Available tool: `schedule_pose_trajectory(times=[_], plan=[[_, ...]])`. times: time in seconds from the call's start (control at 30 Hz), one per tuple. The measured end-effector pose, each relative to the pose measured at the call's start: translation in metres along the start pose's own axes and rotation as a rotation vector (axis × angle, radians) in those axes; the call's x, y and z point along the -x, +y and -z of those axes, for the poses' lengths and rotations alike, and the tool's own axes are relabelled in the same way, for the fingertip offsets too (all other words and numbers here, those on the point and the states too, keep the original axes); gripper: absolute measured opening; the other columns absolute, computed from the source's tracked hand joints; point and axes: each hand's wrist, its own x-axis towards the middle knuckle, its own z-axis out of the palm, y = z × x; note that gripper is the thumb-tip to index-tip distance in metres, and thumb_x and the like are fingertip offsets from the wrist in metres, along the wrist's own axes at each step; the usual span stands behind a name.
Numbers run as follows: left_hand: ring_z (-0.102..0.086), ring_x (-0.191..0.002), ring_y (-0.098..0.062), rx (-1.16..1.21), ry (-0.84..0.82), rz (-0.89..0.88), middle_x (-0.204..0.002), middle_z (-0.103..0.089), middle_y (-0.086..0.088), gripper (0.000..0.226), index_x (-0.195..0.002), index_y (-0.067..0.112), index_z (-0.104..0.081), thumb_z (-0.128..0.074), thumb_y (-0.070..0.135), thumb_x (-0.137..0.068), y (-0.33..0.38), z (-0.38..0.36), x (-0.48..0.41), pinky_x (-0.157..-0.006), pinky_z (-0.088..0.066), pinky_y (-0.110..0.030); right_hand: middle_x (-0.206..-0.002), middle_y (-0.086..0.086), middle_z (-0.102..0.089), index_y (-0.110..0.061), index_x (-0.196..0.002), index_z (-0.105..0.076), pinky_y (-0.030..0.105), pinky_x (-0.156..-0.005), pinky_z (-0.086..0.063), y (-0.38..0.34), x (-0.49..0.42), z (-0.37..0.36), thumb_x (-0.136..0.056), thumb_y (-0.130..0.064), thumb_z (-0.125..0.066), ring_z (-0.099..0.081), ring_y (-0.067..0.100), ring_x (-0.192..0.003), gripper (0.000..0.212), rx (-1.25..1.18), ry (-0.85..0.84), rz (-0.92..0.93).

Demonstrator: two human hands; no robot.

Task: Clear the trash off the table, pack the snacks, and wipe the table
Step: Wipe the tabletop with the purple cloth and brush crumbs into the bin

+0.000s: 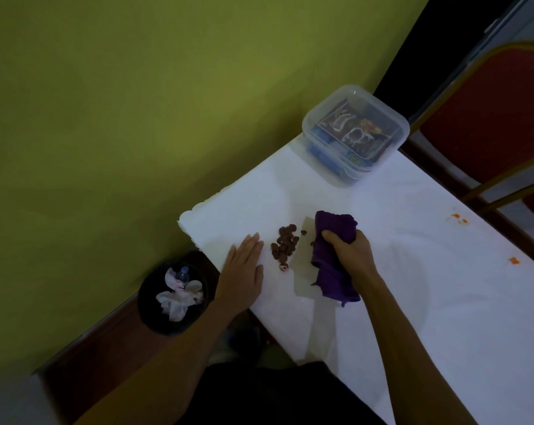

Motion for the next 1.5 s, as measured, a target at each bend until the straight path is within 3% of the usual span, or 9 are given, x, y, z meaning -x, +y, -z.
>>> schedule_pose_trajectory(times=[0.2,0.33,0.47,0.63,0.87,1.03,1.17,1.3,1.5], plan=[[-0.023,-0.15,-0.019,0.019,0.007,-0.004,-0.161,-0.03,-0.003,0.054,-0.15,0.013,-0.038,-0.034,0.028,-0.099,0.0,0.0,0.0,-0.123,-0.021,-0.045,-0.101,0.016,-0.073,-0.008,-0.112,-0.065,0.039,-0.068,-0.06,-0.014,0.0,0.014,-0.073,-0.01,-0.082,-0.071,0.031,-0.086,0.043,-0.281,-0.078,-0.165],[-0.023,-0.15,-0.018,0.023,0.011,-0.014,-0.16,-0.031,-0.003,0.053,-0.149,0.012,-0.04,-0.035,0.026,-0.098,-0.003,0.0,0.001,-0.122,-0.022,-0.045,-0.106,0.017,-0.071,-0.011,-0.11,-0.064,0.042,-0.072,-0.061,-0.009,-0.005,0.016,-0.074,-0.007,-0.077,-0.07,0.033,-0.091,0.039,-0.292,-0.066,-0.191],[-0.021,-0.151,-0.018,0.016,0.012,-0.015,-0.161,-0.03,-0.002,0.051,-0.149,0.014,-0.04,-0.037,0.025,-0.099,-0.007,0.0,0.003,-0.123,-0.02,-0.044,-0.098,0.017,-0.074,-0.011,-0.117,-0.06,0.035,-0.061,-0.06,-0.005,-0.003,0.009,-0.079,0.0,-0.074,-0.074,0.028,-0.079,0.042,-0.237,-0.132,-0.164],[-0.02,-0.151,-0.018,0.013,0.003,-0.004,-0.161,-0.029,-0.002,0.052,-0.15,0.014,-0.039,-0.032,0.027,-0.099,-0.005,0.002,0.003,-0.123,-0.018,-0.044,-0.109,0.021,-0.072,-0.009,-0.123,-0.058,0.055,-0.085,-0.059,-0.003,-0.009,0.005,-0.079,-0.004,-0.076,-0.073,0.037,-0.093,0.048,-0.268,-0.177,-0.181],[-0.018,-0.152,-0.018,0.02,-0.008,0.002,-0.162,-0.027,-0.002,0.053,-0.15,0.014,-0.038,-0.029,0.029,-0.1,-0.006,0.0,0.003,-0.123,-0.019,-0.046,-0.106,0.003,-0.066,-0.017,-0.124,-0.056,0.031,-0.07,-0.054,-0.008,-0.013,0.015,-0.082,-0.018,-0.079,-0.065,0.02,-0.093,0.048,0.012,-0.04,0.006],[-0.018,-0.152,-0.018,0.038,0.003,0.005,-0.161,-0.028,-0.002,0.053,-0.149,0.013,-0.04,-0.029,0.028,-0.1,-0.003,0.001,0.003,-0.124,-0.017,-0.046,-0.113,0.001,-0.059,-0.016,-0.135,-0.044,0.036,-0.083,-0.049,0.0,-0.017,0.016,-0.086,-0.031,-0.074,-0.059,0.021,-0.098,0.059,0.336,0.044,0.096],[-0.023,-0.151,-0.02,0.045,0.013,0.006,-0.16,-0.032,-0.004,0.053,-0.148,0.011,-0.042,-0.03,0.027,-0.099,-0.001,0.003,0.003,-0.122,-0.02,-0.046,-0.115,0.019,-0.06,-0.006,-0.135,-0.034,0.045,-0.079,-0.053,0.012,-0.007,0.007,-0.097,-0.033,-0.059,-0.062,0.037,-0.098,0.053,0.656,0.216,0.128],[-0.022,-0.15,-0.02,0.053,0.018,0.032,-0.16,-0.032,-0.003,0.053,-0.148,0.013,-0.043,-0.03,0.027,-0.098,0.001,0.002,0.003,-0.123,-0.018,-0.045,-0.117,0.02,-0.054,-0.005,-0.132,-0.033,0.039,-0.067,-0.047,0.028,0.015,-0.028,-0.102,-0.028,-0.048,-0.057,0.031,-0.084,0.041,0.714,0.237,0.099],[-0.02,-0.151,-0.019,0.034,0.001,0.04,-0.161,-0.029,-0.002,0.051,-0.149,0.015,-0.04,-0.034,0.024,-0.099,0.0,0.0,0.003,-0.123,-0.014,-0.043,-0.117,0.018,-0.054,-0.006,-0.134,-0.034,0.037,-0.066,-0.046,0.025,0.027,-0.067,-0.101,-0.021,-0.049,-0.059,0.031,-0.087,0.04,0.715,0.128,0.181]])
